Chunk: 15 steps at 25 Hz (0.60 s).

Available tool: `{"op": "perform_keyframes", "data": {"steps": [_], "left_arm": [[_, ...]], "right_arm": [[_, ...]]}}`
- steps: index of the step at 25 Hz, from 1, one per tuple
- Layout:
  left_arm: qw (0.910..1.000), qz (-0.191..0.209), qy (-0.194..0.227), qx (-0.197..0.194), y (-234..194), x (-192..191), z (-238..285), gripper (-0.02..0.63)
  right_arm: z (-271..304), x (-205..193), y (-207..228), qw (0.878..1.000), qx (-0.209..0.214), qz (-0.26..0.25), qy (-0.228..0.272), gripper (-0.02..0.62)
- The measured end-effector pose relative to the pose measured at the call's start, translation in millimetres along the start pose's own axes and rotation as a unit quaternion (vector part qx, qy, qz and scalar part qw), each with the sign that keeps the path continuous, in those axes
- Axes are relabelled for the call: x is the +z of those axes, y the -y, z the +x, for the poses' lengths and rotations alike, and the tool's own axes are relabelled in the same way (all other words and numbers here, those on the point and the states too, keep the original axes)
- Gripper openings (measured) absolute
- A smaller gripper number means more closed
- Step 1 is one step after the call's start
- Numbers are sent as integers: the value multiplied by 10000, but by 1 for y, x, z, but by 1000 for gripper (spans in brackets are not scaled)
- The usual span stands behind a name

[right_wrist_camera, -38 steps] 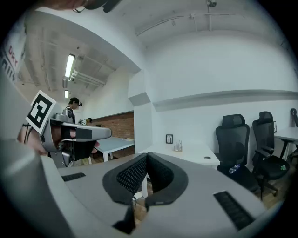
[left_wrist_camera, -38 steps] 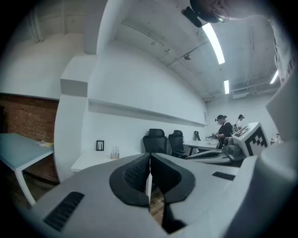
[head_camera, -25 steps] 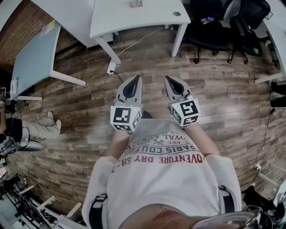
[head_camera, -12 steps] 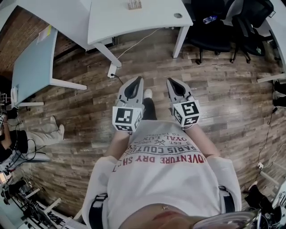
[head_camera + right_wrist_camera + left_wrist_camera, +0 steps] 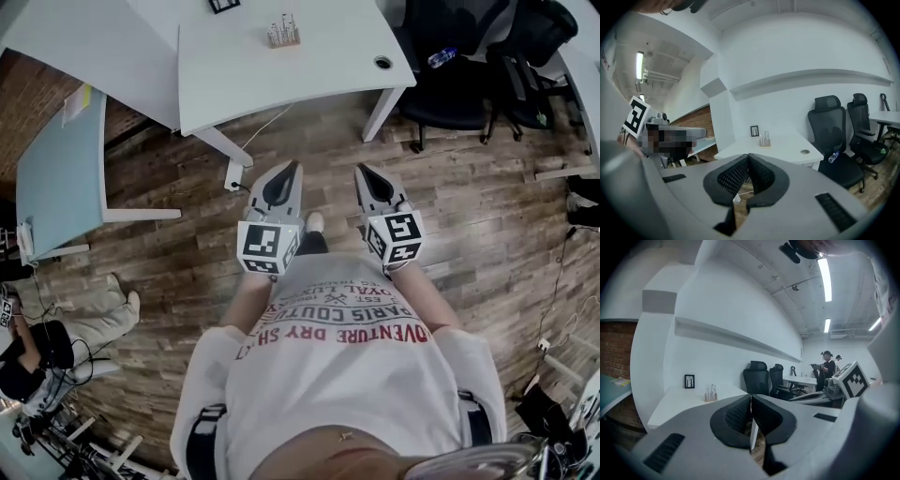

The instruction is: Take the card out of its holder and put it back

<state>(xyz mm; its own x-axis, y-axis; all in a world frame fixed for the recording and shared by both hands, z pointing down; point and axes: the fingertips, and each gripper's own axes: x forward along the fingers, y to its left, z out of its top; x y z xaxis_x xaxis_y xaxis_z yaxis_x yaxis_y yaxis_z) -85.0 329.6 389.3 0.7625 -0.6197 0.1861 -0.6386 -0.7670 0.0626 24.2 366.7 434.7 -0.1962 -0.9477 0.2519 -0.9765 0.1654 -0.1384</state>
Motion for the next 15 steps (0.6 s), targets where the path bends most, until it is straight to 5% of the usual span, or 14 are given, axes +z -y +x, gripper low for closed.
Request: {"op": "perform_keyframes", "data": {"steps": [15], "left_arm": [[9990,-333,-67,277,-148,7,78,25]], "right_arm": [[163,42,6,9998,149,0,-116,25]]}}
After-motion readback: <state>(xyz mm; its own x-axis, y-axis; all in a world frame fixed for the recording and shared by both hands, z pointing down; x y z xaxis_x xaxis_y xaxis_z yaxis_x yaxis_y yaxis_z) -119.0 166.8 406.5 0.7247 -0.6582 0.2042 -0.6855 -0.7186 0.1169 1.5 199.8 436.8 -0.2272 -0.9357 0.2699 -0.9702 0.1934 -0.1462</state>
